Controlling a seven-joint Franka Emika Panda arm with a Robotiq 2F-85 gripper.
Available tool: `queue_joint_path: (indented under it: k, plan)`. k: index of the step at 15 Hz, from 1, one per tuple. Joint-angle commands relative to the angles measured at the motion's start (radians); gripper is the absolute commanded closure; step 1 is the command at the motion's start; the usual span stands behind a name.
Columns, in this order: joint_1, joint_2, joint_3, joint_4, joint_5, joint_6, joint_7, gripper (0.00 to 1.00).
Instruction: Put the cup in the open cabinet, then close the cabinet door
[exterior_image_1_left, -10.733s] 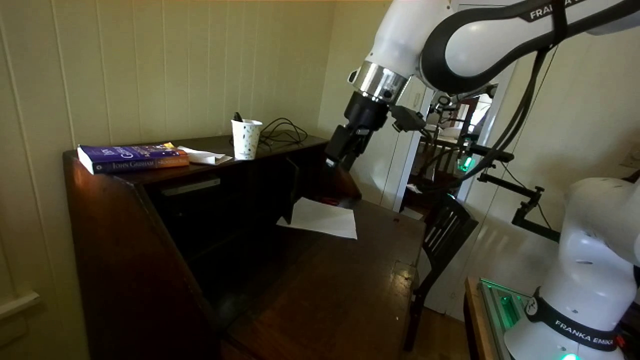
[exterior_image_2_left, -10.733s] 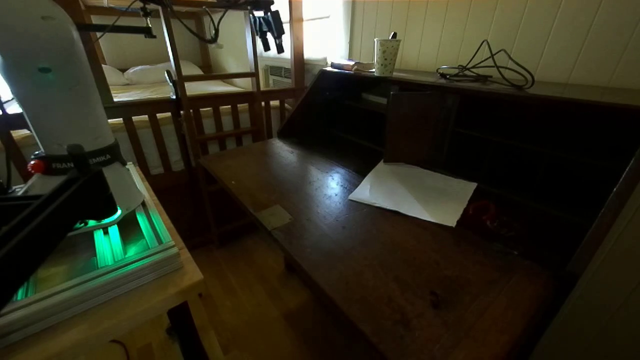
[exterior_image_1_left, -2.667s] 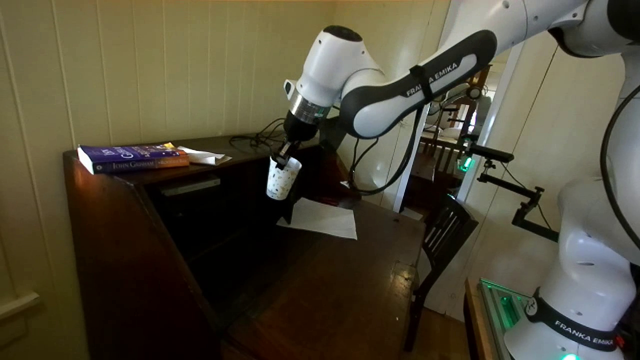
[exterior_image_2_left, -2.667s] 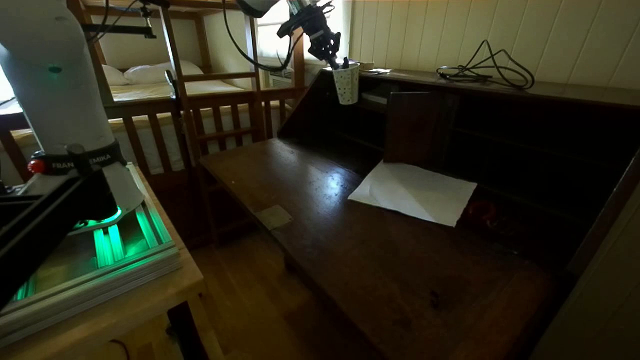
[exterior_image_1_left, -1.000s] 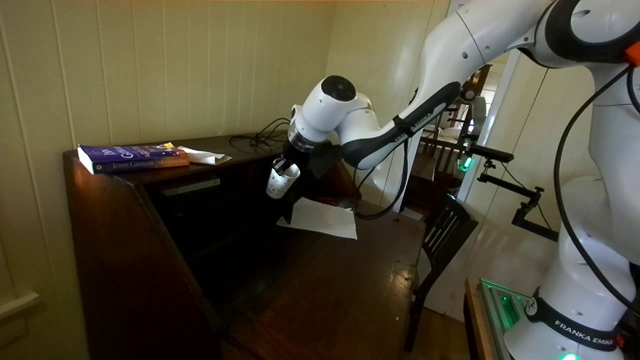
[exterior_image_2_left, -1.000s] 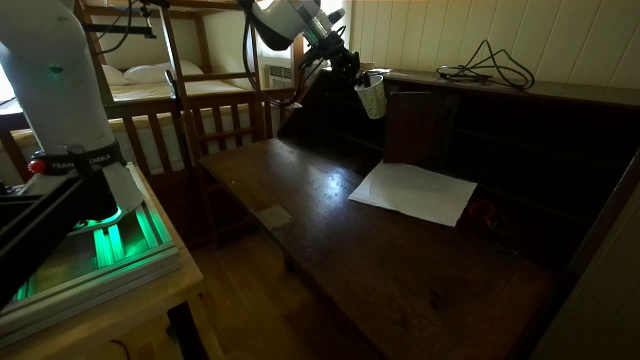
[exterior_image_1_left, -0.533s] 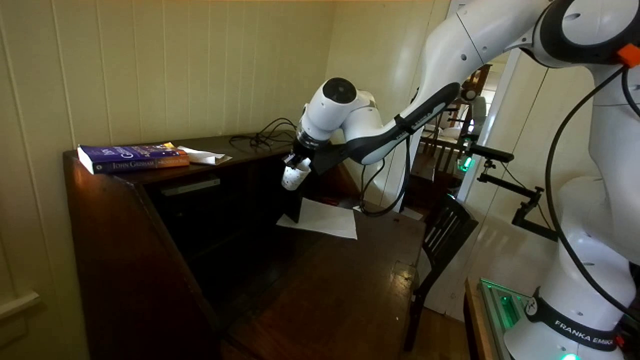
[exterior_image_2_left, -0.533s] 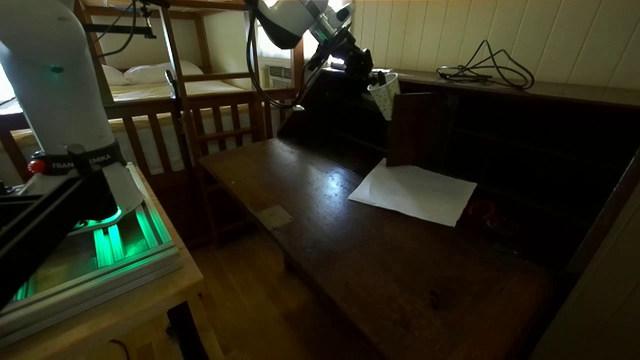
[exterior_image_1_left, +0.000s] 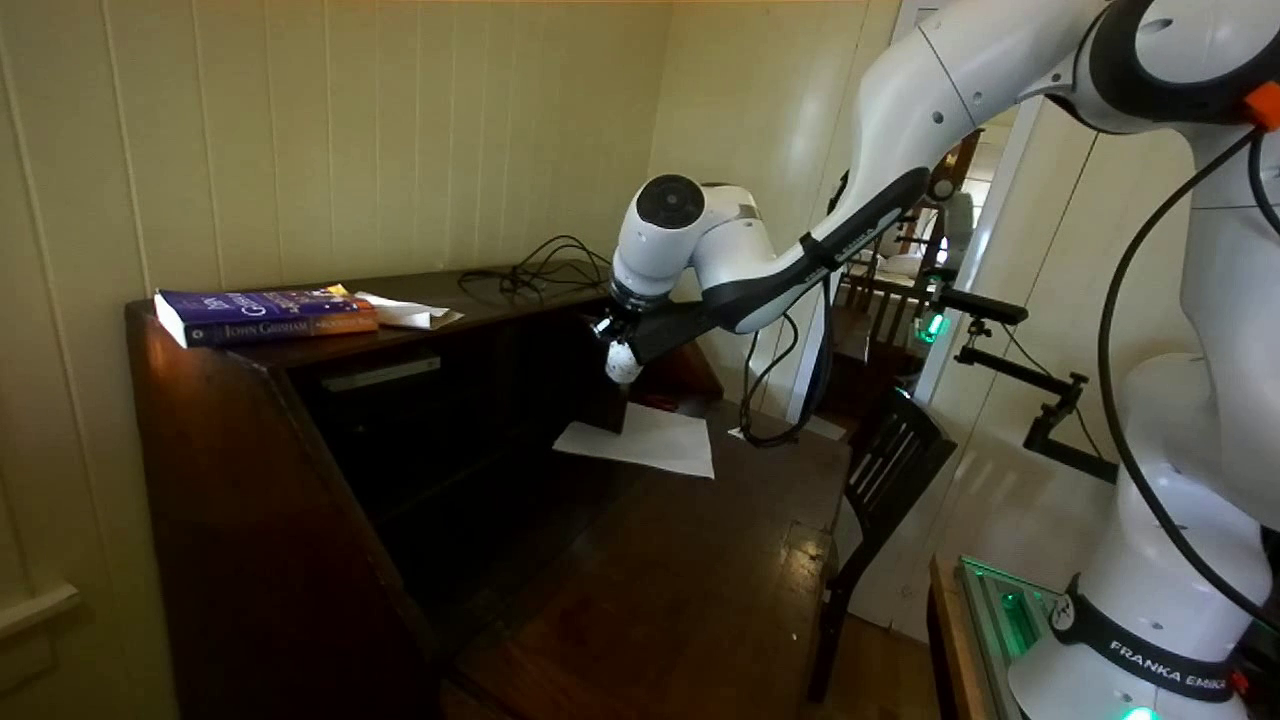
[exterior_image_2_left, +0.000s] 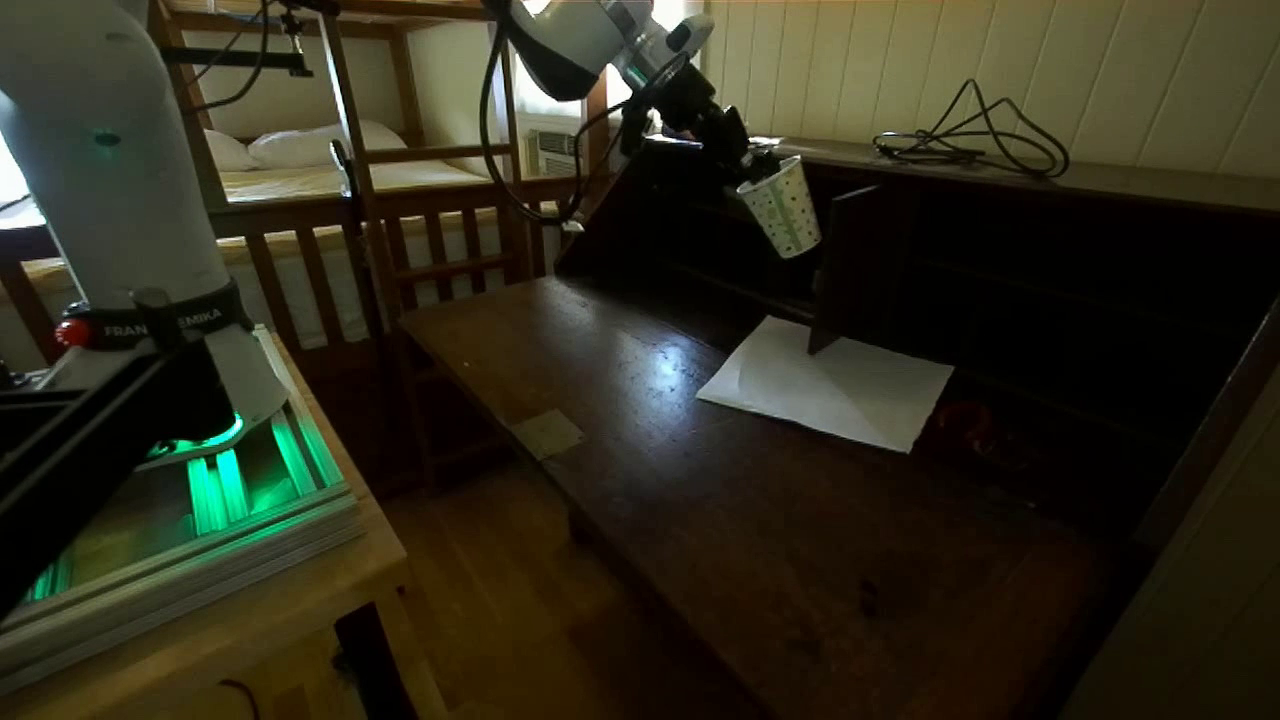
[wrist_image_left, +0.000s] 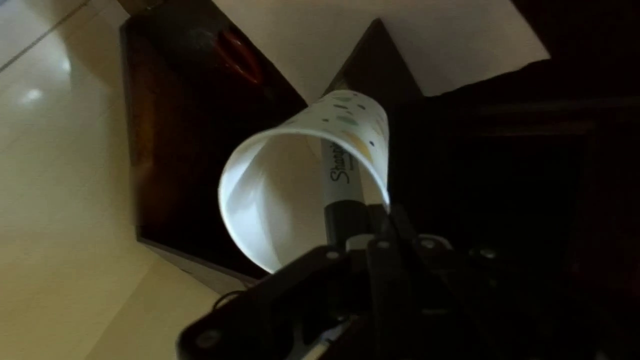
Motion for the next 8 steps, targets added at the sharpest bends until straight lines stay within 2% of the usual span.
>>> queue_joint_path:
  k: [1, 2, 3, 8]
  plan:
    - [-0.072, -0.03, 0.088, -0.044, -0.061, 0.137, -0.072, 0.99]
    - [-0.087, -0.028, 0.102, -0.048, -0.058, 0.185, -0.106, 0.99]
    - [-0.069, -0.021, 0.075, -0.058, -0.045, 0.244, -0.143, 0.99]
    - [-0.136, -0.024, 0.084, -0.166, 0.009, 0.467, -0.417, 0.99]
